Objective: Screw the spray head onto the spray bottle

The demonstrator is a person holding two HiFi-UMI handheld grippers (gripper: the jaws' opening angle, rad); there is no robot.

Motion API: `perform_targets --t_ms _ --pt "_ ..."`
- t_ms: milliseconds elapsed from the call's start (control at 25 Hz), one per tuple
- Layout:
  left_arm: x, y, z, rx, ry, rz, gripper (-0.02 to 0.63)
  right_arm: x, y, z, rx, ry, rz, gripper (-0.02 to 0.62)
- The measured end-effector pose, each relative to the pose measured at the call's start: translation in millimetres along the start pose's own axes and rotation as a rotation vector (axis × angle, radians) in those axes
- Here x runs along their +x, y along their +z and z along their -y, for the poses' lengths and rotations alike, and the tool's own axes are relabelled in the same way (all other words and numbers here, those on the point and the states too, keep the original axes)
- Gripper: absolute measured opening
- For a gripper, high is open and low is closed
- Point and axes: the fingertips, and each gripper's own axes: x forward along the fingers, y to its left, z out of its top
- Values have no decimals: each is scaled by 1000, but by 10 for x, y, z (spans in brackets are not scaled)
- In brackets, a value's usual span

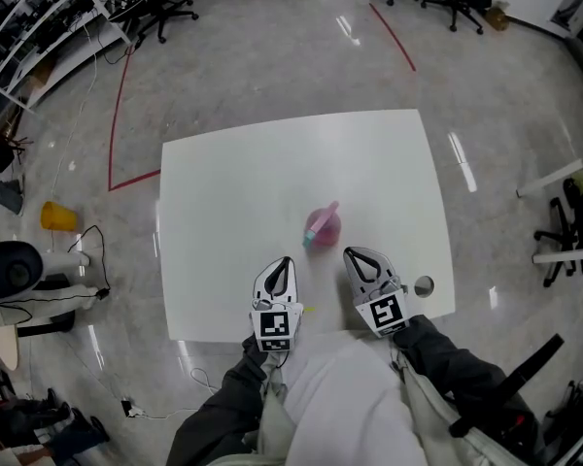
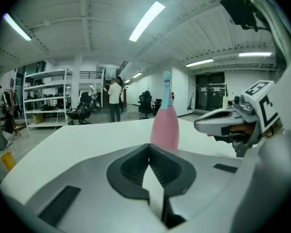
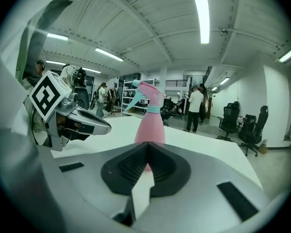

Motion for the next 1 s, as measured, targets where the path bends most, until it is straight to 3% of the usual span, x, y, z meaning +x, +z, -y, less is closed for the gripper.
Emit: perform_targets --t_ms 480,1000 --pt "-2 -176 202 51 -111 -62 8 133 -140 -1 40 -11 -74 -6" --pt "-2 -221 258 58 -104 -83 8 56 -231 32 33 -16 -101 -6"
